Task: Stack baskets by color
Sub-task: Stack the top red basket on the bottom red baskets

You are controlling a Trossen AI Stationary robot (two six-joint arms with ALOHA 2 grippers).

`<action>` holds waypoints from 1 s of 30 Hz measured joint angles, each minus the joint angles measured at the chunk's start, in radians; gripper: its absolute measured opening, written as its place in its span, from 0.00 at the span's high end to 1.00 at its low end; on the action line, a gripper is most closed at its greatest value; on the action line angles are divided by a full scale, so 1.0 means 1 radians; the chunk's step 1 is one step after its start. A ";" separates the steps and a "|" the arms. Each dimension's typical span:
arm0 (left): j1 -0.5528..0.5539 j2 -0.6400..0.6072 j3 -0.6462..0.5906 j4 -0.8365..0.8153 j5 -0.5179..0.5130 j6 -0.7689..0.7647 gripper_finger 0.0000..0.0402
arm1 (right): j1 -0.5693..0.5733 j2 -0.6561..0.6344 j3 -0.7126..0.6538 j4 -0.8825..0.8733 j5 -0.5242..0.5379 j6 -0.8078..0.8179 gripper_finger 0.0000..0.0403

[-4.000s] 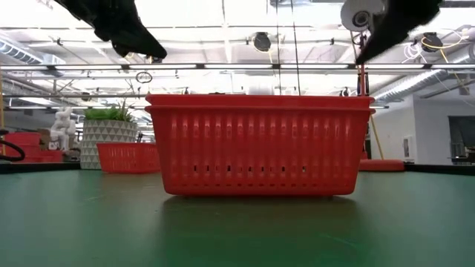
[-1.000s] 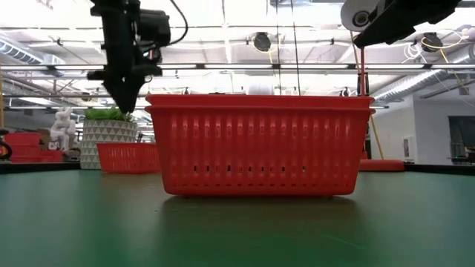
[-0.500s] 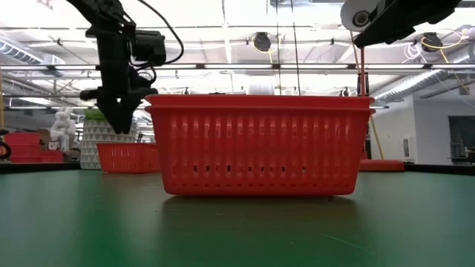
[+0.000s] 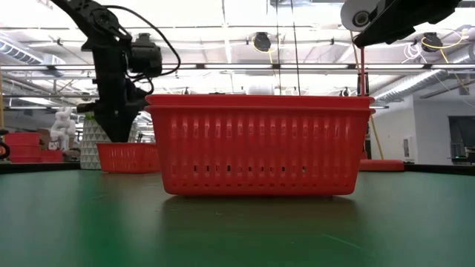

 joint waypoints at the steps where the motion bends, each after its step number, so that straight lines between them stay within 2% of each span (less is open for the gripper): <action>1: 0.001 0.000 -0.005 0.009 0.002 0.001 0.74 | 0.000 0.000 0.000 0.000 0.000 0.000 0.75; 16: 0.007 0.000 -0.039 0.035 0.020 0.003 0.74 | 0.000 0.000 0.000 0.000 0.000 -0.003 0.75; 19: 0.007 0.000 -0.039 0.035 0.020 0.002 0.79 | 0.000 0.000 0.000 0.000 0.000 -0.003 0.75; 25: 0.007 0.000 -0.039 0.037 0.023 0.003 0.96 | 0.000 0.000 0.000 0.000 0.000 -0.003 0.75; 27: 0.007 0.000 -0.038 0.037 0.024 0.009 0.97 | 0.000 0.000 0.000 0.000 0.000 -0.003 0.75; 30: 0.006 0.000 -0.038 0.037 0.024 0.025 0.95 | 0.000 0.000 0.000 0.000 0.000 -0.003 0.75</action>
